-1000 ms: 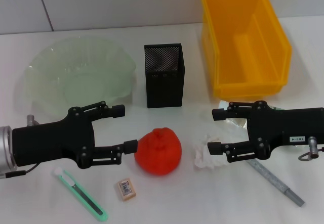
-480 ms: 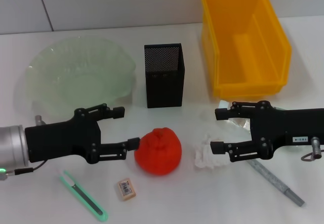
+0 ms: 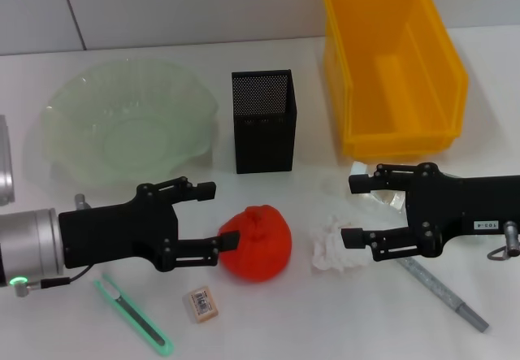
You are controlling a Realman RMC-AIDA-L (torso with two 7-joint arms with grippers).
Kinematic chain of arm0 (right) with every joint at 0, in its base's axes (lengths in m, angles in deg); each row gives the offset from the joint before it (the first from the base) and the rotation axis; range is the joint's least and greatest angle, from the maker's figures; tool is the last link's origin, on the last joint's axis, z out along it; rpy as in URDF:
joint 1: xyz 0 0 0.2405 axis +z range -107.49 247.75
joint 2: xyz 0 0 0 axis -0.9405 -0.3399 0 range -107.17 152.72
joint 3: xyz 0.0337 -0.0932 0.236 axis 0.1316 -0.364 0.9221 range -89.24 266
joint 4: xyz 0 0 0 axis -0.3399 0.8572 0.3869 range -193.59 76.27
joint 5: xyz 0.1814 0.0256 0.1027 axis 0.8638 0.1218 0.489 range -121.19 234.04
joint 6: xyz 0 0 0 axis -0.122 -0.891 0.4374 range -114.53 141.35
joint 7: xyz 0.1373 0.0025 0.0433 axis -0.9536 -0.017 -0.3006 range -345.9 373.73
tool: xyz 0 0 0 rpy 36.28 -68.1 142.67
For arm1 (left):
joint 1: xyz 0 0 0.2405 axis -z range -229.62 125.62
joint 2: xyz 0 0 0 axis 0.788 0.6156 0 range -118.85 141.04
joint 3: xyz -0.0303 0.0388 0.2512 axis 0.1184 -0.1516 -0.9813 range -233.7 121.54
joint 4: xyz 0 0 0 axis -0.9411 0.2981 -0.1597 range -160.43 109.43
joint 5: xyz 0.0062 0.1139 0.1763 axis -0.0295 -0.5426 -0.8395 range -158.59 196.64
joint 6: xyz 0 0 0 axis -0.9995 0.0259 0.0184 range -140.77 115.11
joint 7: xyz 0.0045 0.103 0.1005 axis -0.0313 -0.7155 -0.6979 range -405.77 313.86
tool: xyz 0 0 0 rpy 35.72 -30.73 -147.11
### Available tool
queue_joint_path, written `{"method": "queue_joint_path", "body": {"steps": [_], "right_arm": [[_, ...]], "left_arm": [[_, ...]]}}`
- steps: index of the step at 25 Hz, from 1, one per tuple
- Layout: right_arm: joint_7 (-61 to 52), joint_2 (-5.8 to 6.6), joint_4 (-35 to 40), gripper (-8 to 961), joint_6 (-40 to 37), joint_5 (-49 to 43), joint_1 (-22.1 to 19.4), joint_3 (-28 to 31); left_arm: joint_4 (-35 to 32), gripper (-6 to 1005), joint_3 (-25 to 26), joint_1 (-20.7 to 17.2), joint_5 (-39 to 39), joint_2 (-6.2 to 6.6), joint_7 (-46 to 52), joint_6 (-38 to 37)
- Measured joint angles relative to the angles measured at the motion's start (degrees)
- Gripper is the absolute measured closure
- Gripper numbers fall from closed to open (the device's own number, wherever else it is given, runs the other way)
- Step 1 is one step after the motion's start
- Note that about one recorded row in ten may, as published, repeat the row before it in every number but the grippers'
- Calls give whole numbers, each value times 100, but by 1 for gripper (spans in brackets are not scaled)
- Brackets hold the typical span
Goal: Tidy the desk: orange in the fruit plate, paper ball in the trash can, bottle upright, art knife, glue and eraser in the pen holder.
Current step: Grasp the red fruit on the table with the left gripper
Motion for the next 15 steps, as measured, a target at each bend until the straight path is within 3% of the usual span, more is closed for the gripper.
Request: {"method": "queue_joint_path", "body": {"steps": [5, 6, 8, 10, 15], "right_arm": [[0, 1, 1, 118, -12, 1, -1, 0], [0, 0, 1, 118, -20, 1, -5, 0], [0, 0, 1, 118, -24, 1, -8, 0], [0, 0, 1, 118, -27, -9, -16, 0], [0, 9, 1, 119, -27, -50, -71, 0]], "left_arm": [[167, 165, -111, 71, 88, -7, -95, 132], [312, 165, -341, 90, 360, -9, -274, 289], [312, 167, -341, 90, 360, -9, -274, 289], [403, 168, -799, 94, 801, -9, -376, 502], [411, 172, -959, 95, 925, -9, -377, 584]]}}
